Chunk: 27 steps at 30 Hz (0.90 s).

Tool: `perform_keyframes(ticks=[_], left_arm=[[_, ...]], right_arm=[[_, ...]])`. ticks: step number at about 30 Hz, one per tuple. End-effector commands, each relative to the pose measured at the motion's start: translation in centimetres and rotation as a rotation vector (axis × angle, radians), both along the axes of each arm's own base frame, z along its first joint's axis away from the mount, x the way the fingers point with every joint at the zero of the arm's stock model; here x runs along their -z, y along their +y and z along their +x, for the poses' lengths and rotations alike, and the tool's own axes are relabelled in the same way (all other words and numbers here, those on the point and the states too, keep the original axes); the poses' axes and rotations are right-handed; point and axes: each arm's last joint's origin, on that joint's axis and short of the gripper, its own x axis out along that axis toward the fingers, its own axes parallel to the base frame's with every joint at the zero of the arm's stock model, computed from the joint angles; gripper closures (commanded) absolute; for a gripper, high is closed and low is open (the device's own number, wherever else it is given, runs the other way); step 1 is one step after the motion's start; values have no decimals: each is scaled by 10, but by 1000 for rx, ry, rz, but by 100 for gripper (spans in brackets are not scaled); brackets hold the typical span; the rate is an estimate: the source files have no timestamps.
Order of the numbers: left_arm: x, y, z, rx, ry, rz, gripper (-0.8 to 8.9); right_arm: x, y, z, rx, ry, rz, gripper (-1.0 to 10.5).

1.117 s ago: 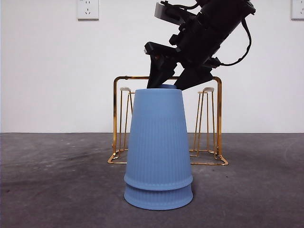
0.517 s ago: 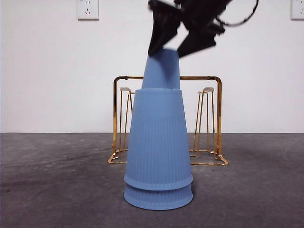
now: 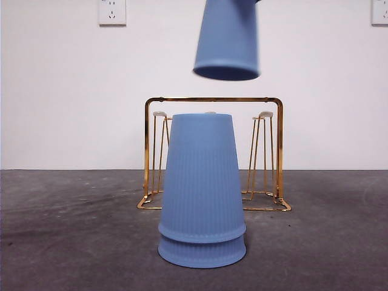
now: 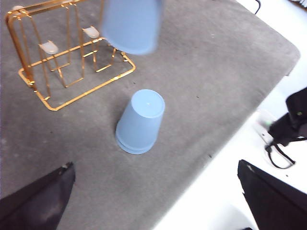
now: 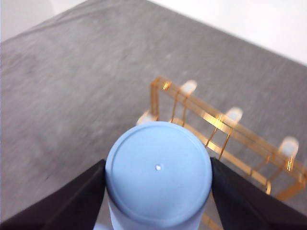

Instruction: The left arm pick up the left cup on cup holder and place it on desk, then the right arm insert the right cup into the first cup, and then the left arm insert the mid cup into the first cup

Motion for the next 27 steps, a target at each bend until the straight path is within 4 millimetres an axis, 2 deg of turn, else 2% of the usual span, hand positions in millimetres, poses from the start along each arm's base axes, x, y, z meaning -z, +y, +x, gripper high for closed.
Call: perform_keyframes(ticks=[1,6,11,19,27], left_arm=[[-4,-1,0,10,-30,-4,280],[-6,-2,1,11,-48,-22,280],[-8,-3,2,11,-63,-41,280],[-8,-3,2,2,-55,-54,280],[-8,-4,2,0,-53,-55,280]], right_arm=[[-8,-4,-15,-9,38,15,683],[-7,-5,-42,-58,54,39,683],[6,7,-56,-97,32,73,683],[35,25,-60,-125,22,59,683],[58,28,-57,-112,44,13,683]])
